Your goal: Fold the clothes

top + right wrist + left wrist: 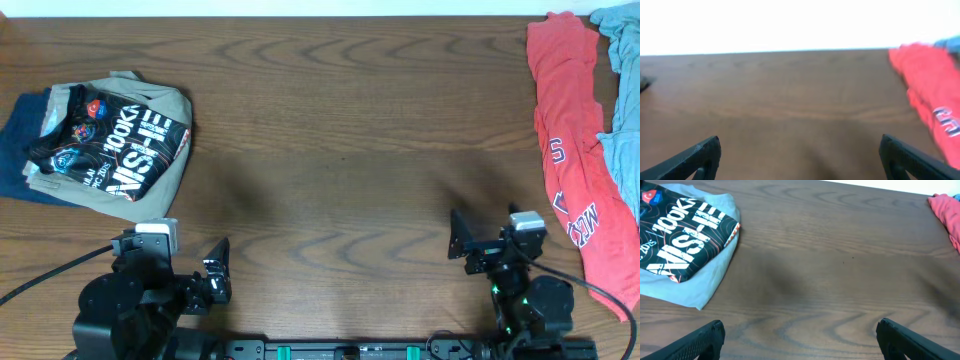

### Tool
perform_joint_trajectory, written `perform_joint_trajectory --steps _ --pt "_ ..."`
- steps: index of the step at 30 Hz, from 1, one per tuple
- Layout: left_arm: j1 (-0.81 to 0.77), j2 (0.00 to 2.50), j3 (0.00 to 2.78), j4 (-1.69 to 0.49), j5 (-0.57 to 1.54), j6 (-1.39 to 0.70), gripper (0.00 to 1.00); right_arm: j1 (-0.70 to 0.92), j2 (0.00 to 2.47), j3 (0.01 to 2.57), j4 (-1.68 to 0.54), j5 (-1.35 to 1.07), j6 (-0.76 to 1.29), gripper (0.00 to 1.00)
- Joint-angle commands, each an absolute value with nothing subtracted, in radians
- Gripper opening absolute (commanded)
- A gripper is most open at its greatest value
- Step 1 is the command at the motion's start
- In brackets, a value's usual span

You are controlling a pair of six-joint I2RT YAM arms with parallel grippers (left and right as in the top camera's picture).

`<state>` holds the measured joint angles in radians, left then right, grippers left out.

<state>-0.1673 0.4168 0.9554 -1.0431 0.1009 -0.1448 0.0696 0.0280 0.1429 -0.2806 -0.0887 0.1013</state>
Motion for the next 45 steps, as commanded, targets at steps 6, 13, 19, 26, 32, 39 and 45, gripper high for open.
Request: perform_joint_trajectory --steps 6,13,19,26,32,39,45 --pt "-0.164 0.416 0.95 -1.042 0.093 -0.135 0.98 0.032 0.005 0.013 -0.033 -0.094 0.019 0.99" --pt "-0.164 0.416 0.95 -1.042 0.093 -0.135 0.98 0.033 0.005 0.006 -0.07 -0.105 -0.07 0.99" --pt "-0.164 0.416 0.95 -1.042 0.093 -0.135 0.98 0.033 0.005 0.006 -0.067 -0.094 -0.08 0.99" --pt "-0.164 0.416 0.95 -1.042 0.093 -0.135 0.98 0.04 0.005 0.006 -0.067 -0.094 -0.08 0.99" --pt "-0.164 0.416 0.95 -1.042 0.093 -0.135 0.98 0.04 0.005 0.006 -0.067 -0.094 -0.08 0.99" --pt "-0.164 0.416 0.95 -1.042 0.093 -0.135 0.98 0.04 0.005 0.006 -0.067 -0.094 -0.08 0.99" --pt "-0.164 0.416 0.95 -1.042 0.093 -0.135 0.98 0.04 0.005 0.006 -0.067 -0.094 -0.08 0.99"
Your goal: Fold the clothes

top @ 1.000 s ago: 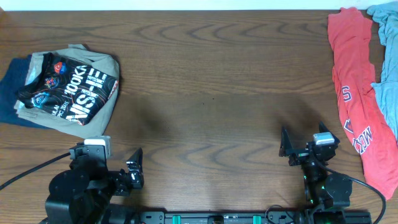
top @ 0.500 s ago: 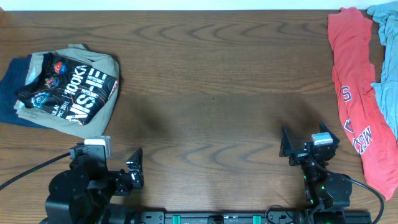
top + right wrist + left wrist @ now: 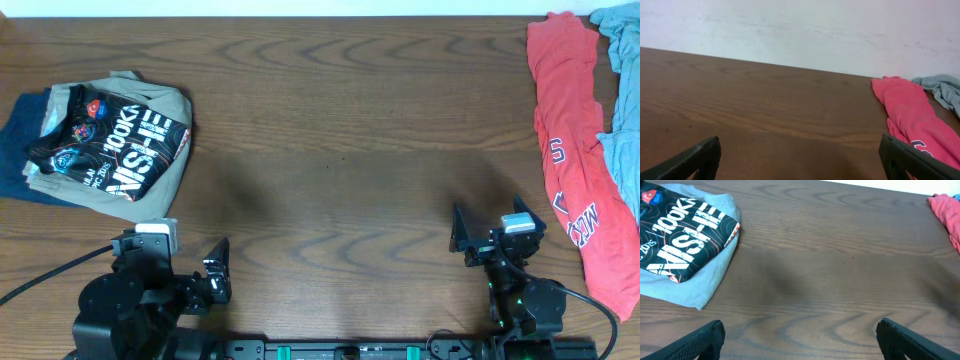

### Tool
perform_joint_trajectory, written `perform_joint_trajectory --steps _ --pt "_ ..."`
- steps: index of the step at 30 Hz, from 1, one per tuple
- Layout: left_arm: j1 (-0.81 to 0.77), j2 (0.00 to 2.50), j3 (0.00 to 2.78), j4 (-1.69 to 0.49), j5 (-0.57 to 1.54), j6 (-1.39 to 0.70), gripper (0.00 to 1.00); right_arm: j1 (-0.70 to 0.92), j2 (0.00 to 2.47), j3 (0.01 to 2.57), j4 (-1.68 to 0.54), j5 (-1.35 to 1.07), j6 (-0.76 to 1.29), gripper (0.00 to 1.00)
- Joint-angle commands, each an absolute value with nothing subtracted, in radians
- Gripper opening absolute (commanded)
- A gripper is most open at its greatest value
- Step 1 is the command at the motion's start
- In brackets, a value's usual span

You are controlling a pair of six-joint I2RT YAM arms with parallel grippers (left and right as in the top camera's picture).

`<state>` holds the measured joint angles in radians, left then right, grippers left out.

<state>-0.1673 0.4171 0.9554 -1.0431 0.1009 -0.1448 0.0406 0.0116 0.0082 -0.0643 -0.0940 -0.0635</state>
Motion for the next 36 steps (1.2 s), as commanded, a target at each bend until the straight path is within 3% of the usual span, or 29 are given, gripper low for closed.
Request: perform_joint_trajectory --steps 1,22,36 --pt "-0.164 0.416 0.95 -1.042 0.093 -0.135 0.98 0.04 0.005 0.006 -0.067 -0.094 -0.08 0.99" --pt "-0.088 0.302 0.844 -1.071 0.066 -0.097 0.98 0.04 0.005 0.006 -0.067 -0.094 -0.08 0.99" --pt "-0.061 0.015 0.386 -0.674 0.067 -0.098 0.98 0.04 0.005 0.006 -0.067 -0.094 -0.08 0.99"
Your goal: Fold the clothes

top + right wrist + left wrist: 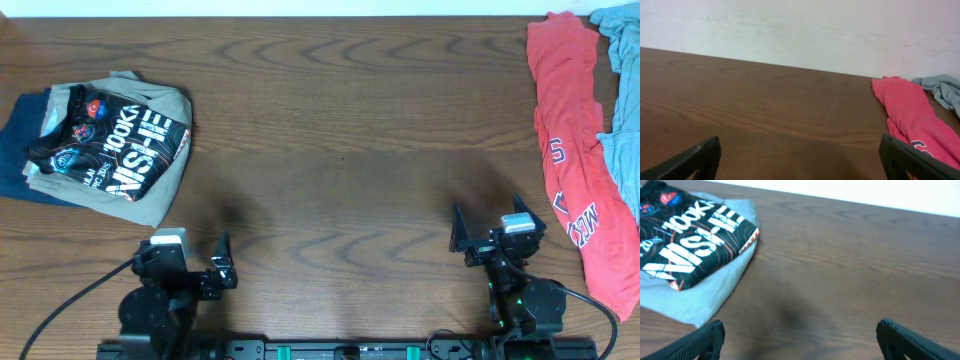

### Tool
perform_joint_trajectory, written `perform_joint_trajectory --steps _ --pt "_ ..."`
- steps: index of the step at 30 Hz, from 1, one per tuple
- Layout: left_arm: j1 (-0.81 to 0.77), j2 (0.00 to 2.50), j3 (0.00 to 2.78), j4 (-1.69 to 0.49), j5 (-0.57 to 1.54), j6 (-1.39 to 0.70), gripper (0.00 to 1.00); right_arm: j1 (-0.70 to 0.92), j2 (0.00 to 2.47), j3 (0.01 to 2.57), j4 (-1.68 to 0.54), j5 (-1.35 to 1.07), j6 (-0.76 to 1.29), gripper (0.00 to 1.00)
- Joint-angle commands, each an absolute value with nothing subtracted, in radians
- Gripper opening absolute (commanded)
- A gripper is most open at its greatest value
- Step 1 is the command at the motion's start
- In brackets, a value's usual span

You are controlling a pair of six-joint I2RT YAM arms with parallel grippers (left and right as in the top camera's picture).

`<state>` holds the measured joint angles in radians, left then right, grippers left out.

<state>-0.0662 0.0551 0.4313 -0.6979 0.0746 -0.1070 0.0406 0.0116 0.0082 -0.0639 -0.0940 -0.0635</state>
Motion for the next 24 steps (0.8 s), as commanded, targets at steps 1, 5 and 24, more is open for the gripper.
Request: perform_joint_trajectory --steps 1,5,24 --pt "-0.061 0.001 0.359 -0.657 0.067 -0.099 0.98 0.04 0.005 0.006 -0.067 -0.094 -0.08 0.99" --pt "-0.061 0.002 0.31 -0.59 0.066 -0.097 0.98 0.04 0.005 0.006 -0.067 -0.094 -0.08 0.99" --pt "-0.061 0.002 0.004 0.131 0.067 0.045 0.98 0.04 0.005 0.006 -0.067 -0.094 -0.08 0.99"
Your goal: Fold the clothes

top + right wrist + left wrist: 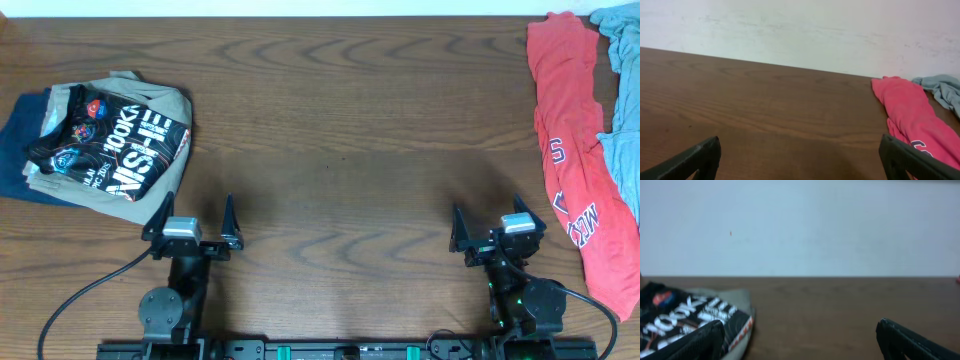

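Observation:
A folded stack lies at the table's left: a black printed shirt (112, 147) on a tan garment (170, 110) over a dark blue one (14, 150). An unfolded red shirt (565, 140) stretches down the right edge, with a grey-blue garment (620, 150) beside it. My left gripper (192, 222) stands open at the front left, nothing between its fingers. My right gripper (492, 228) stands open at the front right, left of the red shirt (910, 117). The black shirt (675, 320) shows low left in the left wrist view.
The brown wooden table (340, 120) spans the view, with a pale wall (790, 30) behind its far edge. Both arm bases and a black cable (80, 295) sit along the front edge.
My left arm has drawn back and its gripper now points level at the wall, standing upright at the front left. The right arm and the clothes have not moved.
Both grippers were open and low at the front edge, with the stack at left and the red shirt at right. The right gripper then tilted up level and stayed. The left arm then shifted and by now has levelled too. No garment has moved.

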### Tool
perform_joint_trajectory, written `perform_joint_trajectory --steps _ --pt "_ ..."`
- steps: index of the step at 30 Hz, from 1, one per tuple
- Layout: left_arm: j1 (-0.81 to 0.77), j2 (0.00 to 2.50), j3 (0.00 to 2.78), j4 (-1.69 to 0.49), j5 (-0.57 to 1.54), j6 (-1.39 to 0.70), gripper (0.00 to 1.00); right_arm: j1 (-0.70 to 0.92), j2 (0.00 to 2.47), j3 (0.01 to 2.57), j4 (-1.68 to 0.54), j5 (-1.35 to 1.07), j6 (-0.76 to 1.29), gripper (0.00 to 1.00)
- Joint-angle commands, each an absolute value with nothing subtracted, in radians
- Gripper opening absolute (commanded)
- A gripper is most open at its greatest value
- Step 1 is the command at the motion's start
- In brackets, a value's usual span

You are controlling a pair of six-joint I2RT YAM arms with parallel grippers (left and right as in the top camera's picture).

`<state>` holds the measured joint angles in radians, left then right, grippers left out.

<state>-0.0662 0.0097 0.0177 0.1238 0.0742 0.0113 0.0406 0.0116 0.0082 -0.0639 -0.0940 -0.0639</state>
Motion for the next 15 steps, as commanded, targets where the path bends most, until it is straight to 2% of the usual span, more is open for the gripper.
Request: perform_joint_trajectory --steps 1,6,15 --pt "-0.061 0.002 0.004 0.125 0.067 0.05 0.98 0.04 0.005 0.006 -0.067 -0.094 -0.08 0.99" --pt "-0.061 0.002 0.004 -0.061 0.067 0.036 0.98 0.04 0.005 0.006 -0.067 -0.094 -0.08 0.99" --pt "-0.061 0.002 0.004 -0.066 0.07 0.025 0.98 0.04 0.005 0.006 -0.067 -0.094 -0.08 0.99"
